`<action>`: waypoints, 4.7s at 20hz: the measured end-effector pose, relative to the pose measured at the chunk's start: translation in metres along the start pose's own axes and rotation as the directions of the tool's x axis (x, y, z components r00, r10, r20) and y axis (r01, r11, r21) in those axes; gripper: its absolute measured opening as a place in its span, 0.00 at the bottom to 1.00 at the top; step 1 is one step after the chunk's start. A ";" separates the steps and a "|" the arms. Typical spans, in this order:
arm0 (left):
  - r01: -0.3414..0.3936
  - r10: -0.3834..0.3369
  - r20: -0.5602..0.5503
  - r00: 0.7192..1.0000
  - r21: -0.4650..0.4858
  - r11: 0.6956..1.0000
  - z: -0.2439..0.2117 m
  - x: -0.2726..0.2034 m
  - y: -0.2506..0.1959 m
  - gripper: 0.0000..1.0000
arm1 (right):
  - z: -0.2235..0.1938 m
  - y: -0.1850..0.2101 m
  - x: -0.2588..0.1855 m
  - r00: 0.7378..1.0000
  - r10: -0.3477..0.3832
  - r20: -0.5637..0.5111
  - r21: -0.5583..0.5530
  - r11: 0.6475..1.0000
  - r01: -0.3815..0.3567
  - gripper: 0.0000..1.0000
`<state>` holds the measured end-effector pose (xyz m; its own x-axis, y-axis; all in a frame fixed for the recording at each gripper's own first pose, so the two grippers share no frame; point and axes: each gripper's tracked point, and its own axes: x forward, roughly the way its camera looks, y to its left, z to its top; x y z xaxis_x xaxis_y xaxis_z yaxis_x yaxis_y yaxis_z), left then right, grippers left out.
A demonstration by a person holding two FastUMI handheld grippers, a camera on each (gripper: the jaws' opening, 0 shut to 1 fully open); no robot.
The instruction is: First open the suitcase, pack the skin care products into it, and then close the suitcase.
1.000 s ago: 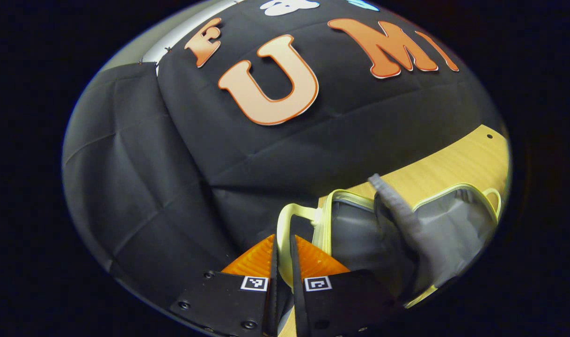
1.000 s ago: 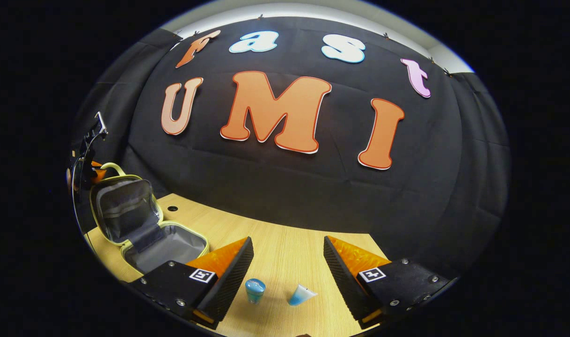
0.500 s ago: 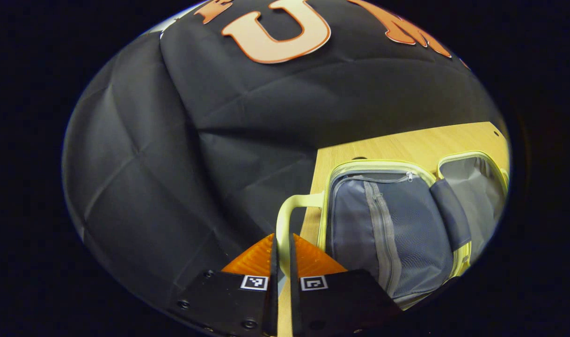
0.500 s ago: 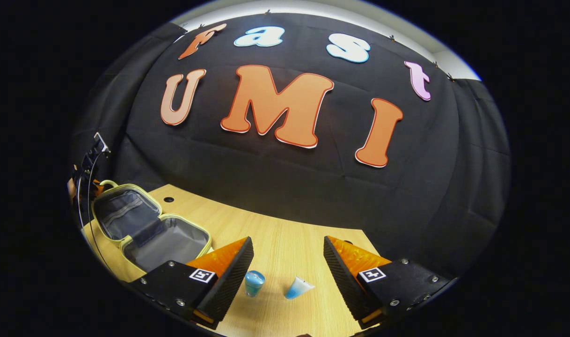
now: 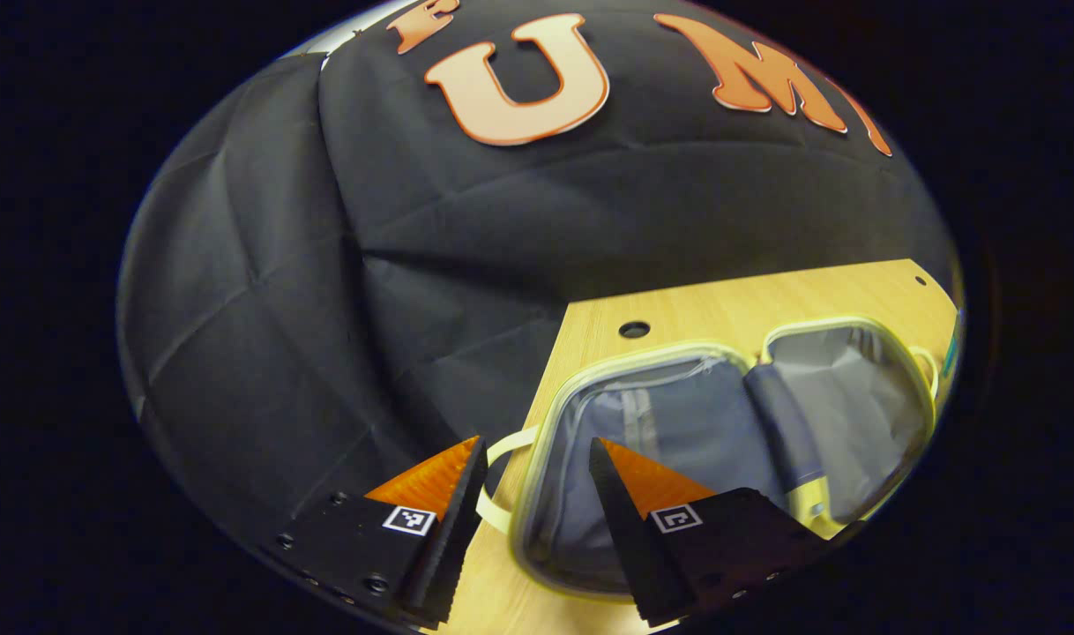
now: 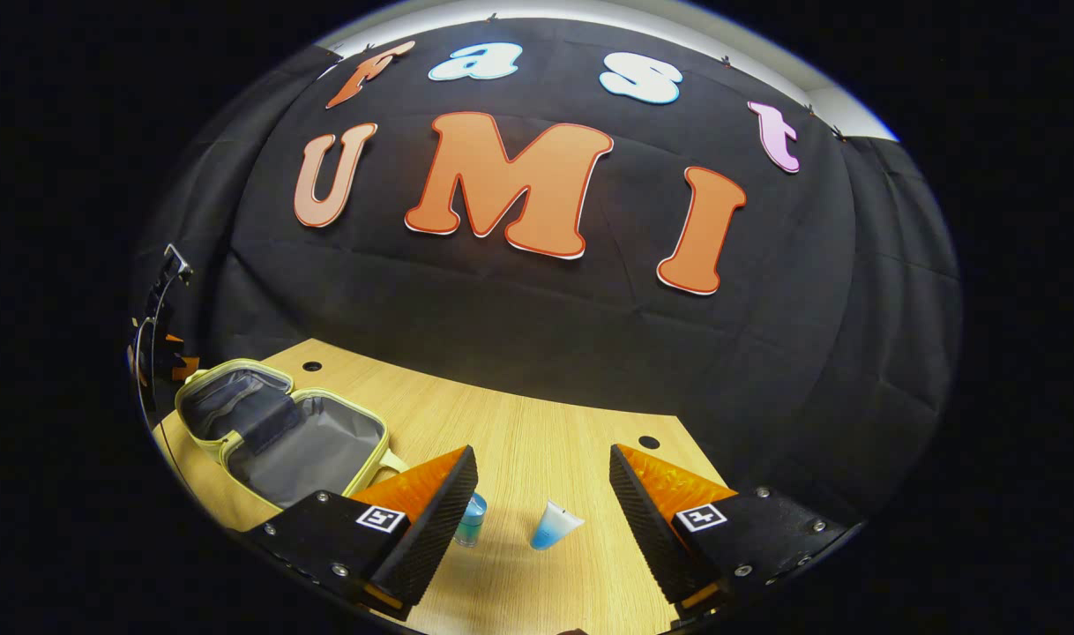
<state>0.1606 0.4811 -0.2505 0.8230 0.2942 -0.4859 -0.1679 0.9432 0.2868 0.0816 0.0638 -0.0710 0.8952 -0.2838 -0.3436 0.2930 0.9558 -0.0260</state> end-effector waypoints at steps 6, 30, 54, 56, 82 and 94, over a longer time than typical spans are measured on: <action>0.074 -0.071 0.181 0.981 -0.007 0.997 0.077 -0.068 -0.074 0.83 | -0.023 -0.015 0.013 0.997 0.071 -0.018 -0.003 0.997 -0.071 0.96; 0.652 -0.658 0.043 0.752 0.103 0.751 0.022 -0.167 -0.508 1.00 | -0.167 -0.044 0.069 0.915 0.283 -0.286 0.008 0.956 -0.293 0.96; 0.672 -0.672 0.017 0.740 -0.043 0.739 0.036 -0.138 -0.530 0.44 | -0.227 0.008 0.126 0.817 0.391 -0.425 0.149 0.920 -0.363 0.51; 0.667 -0.665 0.048 0.745 -0.037 0.744 0.057 -0.142 -0.518 0.44 | -0.227 0.013 0.120 0.801 0.408 -0.438 0.170 0.913 -0.372 0.45; 0.513 -0.528 -0.307 0.792 -0.135 0.848 -0.027 -0.060 -0.269 0.44 | -0.096 0.238 0.048 0.712 0.592 -0.378 0.284 0.806 -0.519 0.43; 0.400 -0.392 -0.534 0.749 -0.107 0.910 -0.046 -0.055 -0.285 0.45 | -0.122 0.280 0.076 0.565 0.677 -0.471 0.430 0.736 -0.523 0.43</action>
<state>0.1381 0.2032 -0.3429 0.3925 -0.0671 -0.9173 0.1183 0.9927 -0.0220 0.1904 0.3190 -0.2186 0.5462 0.5230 -0.6543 -0.1078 0.8185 0.5643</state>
